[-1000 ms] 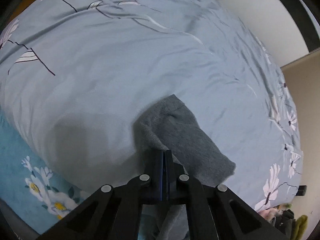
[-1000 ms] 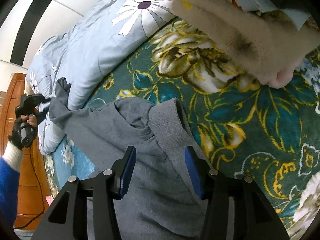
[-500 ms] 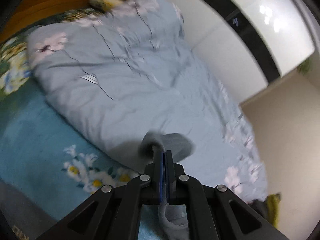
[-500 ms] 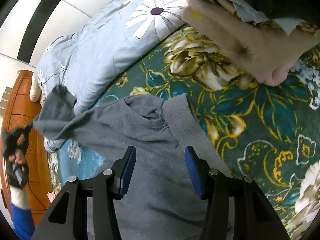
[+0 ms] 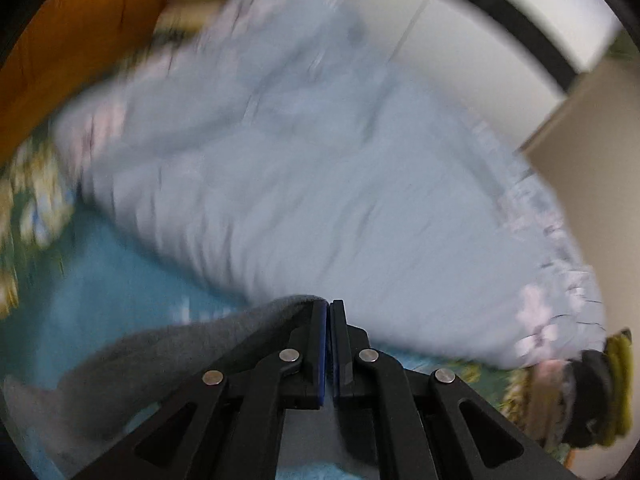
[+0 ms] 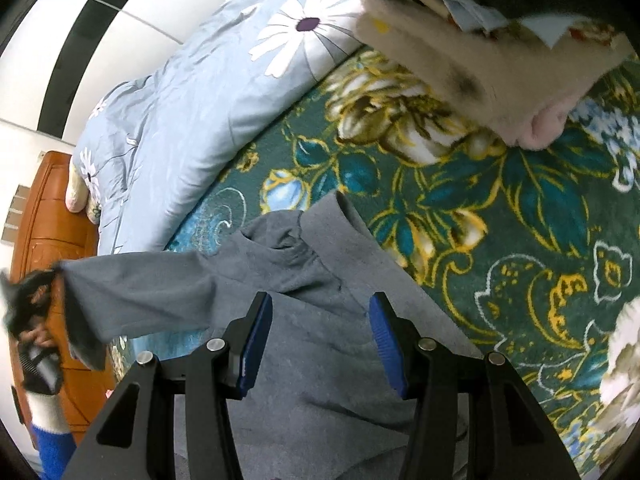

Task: Fold clothes

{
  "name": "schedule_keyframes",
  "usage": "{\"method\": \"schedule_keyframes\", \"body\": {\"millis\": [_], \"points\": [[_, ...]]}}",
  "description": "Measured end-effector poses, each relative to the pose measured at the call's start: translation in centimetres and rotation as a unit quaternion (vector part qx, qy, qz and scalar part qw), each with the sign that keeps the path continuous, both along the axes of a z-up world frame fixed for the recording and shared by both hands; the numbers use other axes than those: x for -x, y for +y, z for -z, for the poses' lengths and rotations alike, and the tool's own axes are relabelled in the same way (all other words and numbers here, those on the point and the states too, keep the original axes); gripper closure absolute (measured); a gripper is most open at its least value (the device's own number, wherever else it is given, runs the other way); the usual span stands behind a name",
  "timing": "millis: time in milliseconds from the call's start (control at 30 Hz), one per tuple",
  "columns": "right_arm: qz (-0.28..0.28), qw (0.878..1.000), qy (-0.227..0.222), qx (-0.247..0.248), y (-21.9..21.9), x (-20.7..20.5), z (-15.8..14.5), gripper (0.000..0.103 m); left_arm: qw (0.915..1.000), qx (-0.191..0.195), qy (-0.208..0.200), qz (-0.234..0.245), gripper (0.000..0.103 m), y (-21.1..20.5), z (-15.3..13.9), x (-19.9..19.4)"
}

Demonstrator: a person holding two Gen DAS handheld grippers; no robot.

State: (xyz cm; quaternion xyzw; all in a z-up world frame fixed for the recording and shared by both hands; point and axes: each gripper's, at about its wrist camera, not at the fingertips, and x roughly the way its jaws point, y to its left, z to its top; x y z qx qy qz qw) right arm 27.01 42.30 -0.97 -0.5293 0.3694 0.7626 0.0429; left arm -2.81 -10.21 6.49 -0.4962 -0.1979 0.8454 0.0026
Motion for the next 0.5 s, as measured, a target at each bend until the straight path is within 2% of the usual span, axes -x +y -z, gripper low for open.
{"method": "schedule_keyframes", "body": {"millis": [267, 333, 400, 500], "points": [[-0.002, 1.000, -0.022, -0.009, 0.3, 0.9, 1.0, 0.051, 0.9949, -0.057, -0.032, -0.077, 0.098, -7.0, 4.6, -2.5], [-0.003, 1.000, -0.025, -0.011, 0.2, 1.3, 1.2, 0.051, 0.9920, -0.072, -0.040, -0.097, 0.093, -8.7, 5.7, -3.2], [-0.005, 1.000, -0.026, -0.011, 0.0, 1.6, 1.5, 0.051, 0.9888, -0.071, -0.048, -0.122, 0.074, -10.9, 6.8, -4.8], [-0.008, 0.999, -0.031, -0.011, -0.3, 2.1, 2.1, 0.051, 0.9858, -0.046, -0.088, -0.135, 0.072, -13.6, 9.8, -8.4]]}}
